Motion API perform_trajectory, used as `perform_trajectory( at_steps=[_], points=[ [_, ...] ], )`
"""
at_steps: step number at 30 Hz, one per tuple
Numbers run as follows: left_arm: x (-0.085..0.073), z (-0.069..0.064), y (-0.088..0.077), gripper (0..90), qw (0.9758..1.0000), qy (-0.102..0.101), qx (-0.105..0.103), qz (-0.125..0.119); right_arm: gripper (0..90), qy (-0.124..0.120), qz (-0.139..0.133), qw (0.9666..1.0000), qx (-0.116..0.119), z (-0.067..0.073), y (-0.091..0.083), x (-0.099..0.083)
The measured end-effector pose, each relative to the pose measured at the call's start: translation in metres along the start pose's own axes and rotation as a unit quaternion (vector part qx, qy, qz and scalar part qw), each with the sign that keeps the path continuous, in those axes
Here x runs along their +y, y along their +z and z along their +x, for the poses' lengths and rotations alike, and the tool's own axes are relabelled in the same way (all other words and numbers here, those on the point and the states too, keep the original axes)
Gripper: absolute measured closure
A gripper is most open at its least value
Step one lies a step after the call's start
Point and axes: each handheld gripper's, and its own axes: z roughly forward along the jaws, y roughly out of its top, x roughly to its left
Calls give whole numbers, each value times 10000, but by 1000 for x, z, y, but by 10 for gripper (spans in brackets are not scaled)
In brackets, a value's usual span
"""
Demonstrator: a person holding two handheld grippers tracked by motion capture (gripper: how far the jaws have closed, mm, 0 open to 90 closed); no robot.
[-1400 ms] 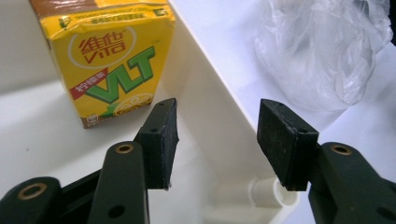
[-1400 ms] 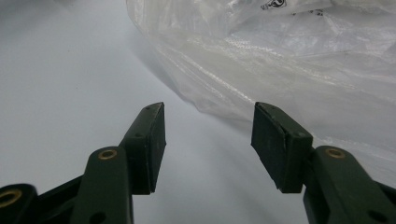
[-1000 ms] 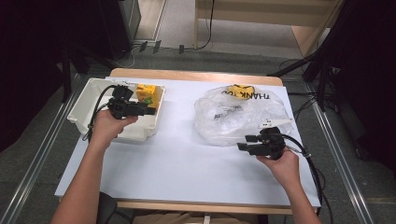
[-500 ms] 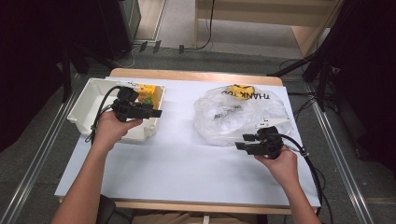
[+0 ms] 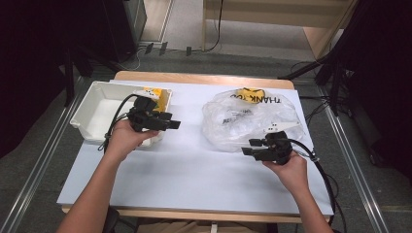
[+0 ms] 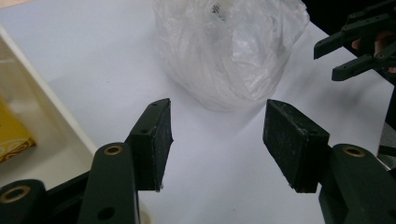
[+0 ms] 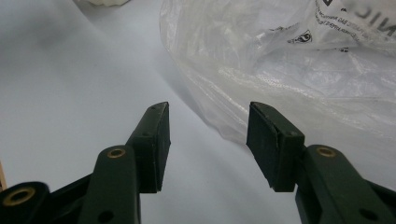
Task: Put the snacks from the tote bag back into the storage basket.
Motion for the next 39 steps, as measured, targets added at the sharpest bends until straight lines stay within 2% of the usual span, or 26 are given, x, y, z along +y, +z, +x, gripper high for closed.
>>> perform_trajectory(
  at_steps=[2,4,11,15,19,22,24,26,28,31,35,39],
  points=[
    [0,-2,2,426,10000,-2,19,40,499,-2,6,10000,-3,0,0,0],
    [1,-6,7,416,9999,-103,-10,118,491,6,-7,10000,9,1,0,0],
    [3,-19,15,416,9998,127,-39,142,451,63,29,10000,-5,2,1,1],
    [2,-21,21,398,9997,145,-36,184,440,52,-7,10000,-4,3,0,2],
    [1,-25,25,396,9997,215,-61,121,440,135,-14,9999,97,5,0,3],
    [0,-29,30,396,9994,329,-41,127,439,111,-53,9999,114,6,-1,3],
    [-2,-31,35,397,9990,392,-119,197,438,112,-52,9999,108,6,0,3],
    [-5,-32,39,400,9989,394,-217,141,436,130,-39,9998,121,5,1,3],
    [-7,-34,43,400,9987,449,-132,180,435,129,-4,9998,125,5,4,3],
    [-9,-36,48,399,9986,475,-164,173,435,110,16,9999,119,5,5,2],
    [-12,-42,59,395,9976,563,-190,361,432,140,-2,9998,126,5,6,3],
    [-18,-48,66,390,9972,584,-276,383,430,161,62,9998,111,4,10,2]
  ],
)
